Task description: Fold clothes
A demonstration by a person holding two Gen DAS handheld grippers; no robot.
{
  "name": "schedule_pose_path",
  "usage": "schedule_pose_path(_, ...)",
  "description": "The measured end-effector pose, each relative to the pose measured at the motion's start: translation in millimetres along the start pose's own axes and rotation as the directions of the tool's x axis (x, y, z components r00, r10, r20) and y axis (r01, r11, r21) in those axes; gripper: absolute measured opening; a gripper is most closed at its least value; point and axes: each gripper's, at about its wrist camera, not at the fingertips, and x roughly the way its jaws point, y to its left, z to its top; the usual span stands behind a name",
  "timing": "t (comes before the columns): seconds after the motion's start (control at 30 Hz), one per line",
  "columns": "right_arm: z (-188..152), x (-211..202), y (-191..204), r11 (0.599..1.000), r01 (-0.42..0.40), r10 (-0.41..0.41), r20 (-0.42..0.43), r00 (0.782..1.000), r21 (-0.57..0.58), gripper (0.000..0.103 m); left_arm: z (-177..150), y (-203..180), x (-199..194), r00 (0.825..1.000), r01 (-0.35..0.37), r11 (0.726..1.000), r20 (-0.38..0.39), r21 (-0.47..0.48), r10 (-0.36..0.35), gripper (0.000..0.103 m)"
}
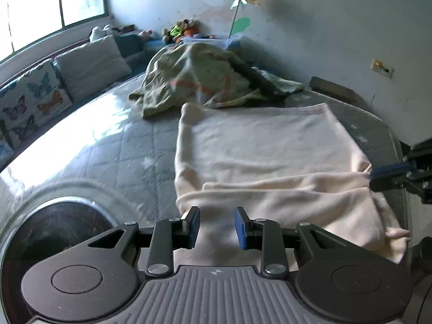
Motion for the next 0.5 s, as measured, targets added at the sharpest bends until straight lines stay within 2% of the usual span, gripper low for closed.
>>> schedule_pose_path(0.1, 4.9, 2.7, 7.4, 0.999, -0.034, 0.034, 0.012, 0.999, -0.025, 0.011, 4.8, -6.2, 7.1, 1.0, 0.009, 1.0, -0.002, 0.009, -0.009, 0.031)
schedule_pose_path(0.3, 2.6, 27.4, 18.3, 0.995, -0.088, 0.087, -0.034, 0.996, -0.055, 0.011, 4.8, -13.9, 21.8, 0.999, 0.016, 1.0, -0.03, 0.027, -0.015, 0.031)
schedule_pose_path(0.43, -2.9, 38.7, 20.3, 0.994, -0.085, 0.079, -0.08, 0.994, -0.075, 0.013, 4.6, -15.0, 25.1, 0.999, 0.016, 0.999, -0.034, 0.029, -0.015, 0.033)
schedule_pose_path(0.5, -3.2, 36.3, 22.0, 0.993, -0.084, 0.077, -0.076, 0.994, -0.084, 0.019, 4.1, -15.0, 24.9, 0.999, 0.017, 0.999, -0.032, 0.031, -0.016, 0.037)
